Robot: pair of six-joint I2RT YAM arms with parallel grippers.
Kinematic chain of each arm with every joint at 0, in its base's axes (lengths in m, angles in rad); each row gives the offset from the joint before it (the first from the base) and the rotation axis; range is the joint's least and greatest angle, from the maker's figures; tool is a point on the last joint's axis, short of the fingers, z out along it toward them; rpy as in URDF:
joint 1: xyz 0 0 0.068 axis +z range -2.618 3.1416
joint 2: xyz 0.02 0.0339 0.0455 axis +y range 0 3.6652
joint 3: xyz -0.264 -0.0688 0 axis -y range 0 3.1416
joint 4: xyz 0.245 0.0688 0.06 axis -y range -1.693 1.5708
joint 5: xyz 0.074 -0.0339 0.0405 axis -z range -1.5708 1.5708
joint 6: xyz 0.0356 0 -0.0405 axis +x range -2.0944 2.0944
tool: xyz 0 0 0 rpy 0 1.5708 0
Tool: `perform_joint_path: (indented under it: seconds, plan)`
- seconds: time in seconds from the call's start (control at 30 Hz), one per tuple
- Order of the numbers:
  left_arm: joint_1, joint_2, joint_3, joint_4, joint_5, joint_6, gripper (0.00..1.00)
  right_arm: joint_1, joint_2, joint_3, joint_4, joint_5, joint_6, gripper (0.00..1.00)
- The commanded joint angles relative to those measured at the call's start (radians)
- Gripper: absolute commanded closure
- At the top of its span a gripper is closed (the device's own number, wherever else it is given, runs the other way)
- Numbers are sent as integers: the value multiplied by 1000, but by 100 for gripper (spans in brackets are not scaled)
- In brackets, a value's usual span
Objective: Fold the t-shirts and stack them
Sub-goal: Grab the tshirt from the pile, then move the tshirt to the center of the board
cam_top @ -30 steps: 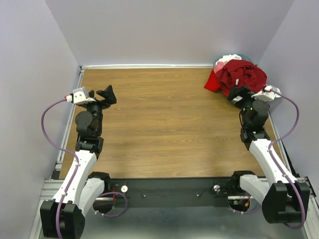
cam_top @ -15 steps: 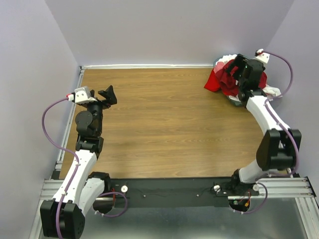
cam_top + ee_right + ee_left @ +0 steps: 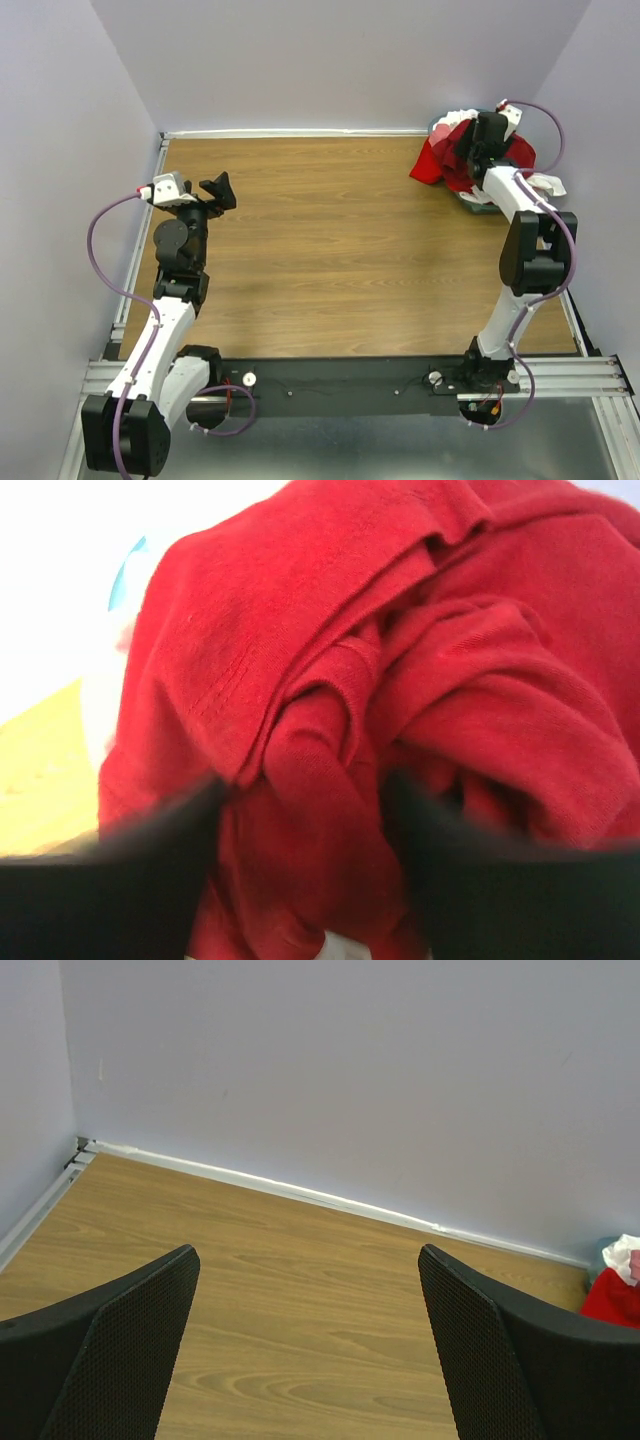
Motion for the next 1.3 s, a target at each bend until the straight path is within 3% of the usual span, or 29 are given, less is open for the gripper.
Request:
perform_joint_path:
  seconds: [0.0,0.1,0.17,0.4,0.5,0.63,0.73,0.97,1.17,1.27]
  plan:
    - [4,3,20,30,20,6,2,-6,21,19,-58,55,-6,58]
    - [4,0,17,33,20,4,2,-6,-26,16,-61,45,-5,90]
    - [4,-2,17,34,23,1,2,-5,-95,11,-65,38,-3,99]
    - [4,7,20,44,46,-2,2,23,-348,16,-64,7,-54,99]
    - [4,18,26,47,95,12,2,58,-437,28,-52,-195,-48,99]
    - [4,15,28,50,123,21,3,180,-515,33,-21,-307,-60,99]
    - [4,1,23,50,129,24,3,300,-516,69,-12,-446,-79,100]
    - [4,-48,6,50,139,39,3,544,-433,189,7,-589,-95,99]
    - [4,-83,-1,42,129,49,3,557,-397,230,45,-673,-28,100]
    - [4,-91,-6,39,113,52,3,557,-413,173,45,-595,-31,99]
